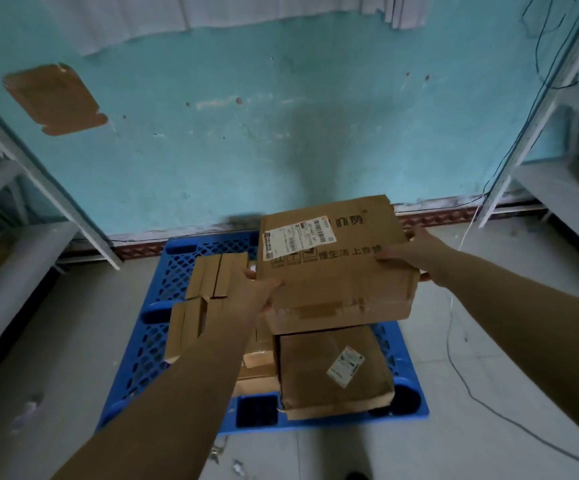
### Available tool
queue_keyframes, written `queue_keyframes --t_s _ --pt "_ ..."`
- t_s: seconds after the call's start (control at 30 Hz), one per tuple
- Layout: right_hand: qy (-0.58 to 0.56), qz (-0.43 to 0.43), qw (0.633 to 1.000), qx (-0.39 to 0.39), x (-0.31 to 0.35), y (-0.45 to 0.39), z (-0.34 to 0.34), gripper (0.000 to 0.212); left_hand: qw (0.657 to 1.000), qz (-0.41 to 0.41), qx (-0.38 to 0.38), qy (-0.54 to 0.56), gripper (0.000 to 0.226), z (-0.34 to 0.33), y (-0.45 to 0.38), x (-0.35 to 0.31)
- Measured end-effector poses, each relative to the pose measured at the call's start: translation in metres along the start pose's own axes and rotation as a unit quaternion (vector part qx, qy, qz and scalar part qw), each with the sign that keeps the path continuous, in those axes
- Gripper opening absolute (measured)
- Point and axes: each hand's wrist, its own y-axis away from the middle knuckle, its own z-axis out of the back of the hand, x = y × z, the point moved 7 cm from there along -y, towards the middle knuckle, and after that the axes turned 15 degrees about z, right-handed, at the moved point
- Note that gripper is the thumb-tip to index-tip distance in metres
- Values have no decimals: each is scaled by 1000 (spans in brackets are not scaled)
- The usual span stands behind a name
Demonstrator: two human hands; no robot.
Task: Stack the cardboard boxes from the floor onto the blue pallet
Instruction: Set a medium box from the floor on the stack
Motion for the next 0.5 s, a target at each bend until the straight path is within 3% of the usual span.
queue_keyframes --t_s 0.17,0.33,0.5 --pt "40 -56 997 36 -68 -71 -37 75 997 44 14 -59 27 -24 -88 35" --pt "76 -86 991 64 -132 -126 -83 84 990 114 53 -70 38 -40 -162 91" --pt "92 -97 988 73 -202 -158 -134 86 986 153 62 -15 32 -47 -227 156"
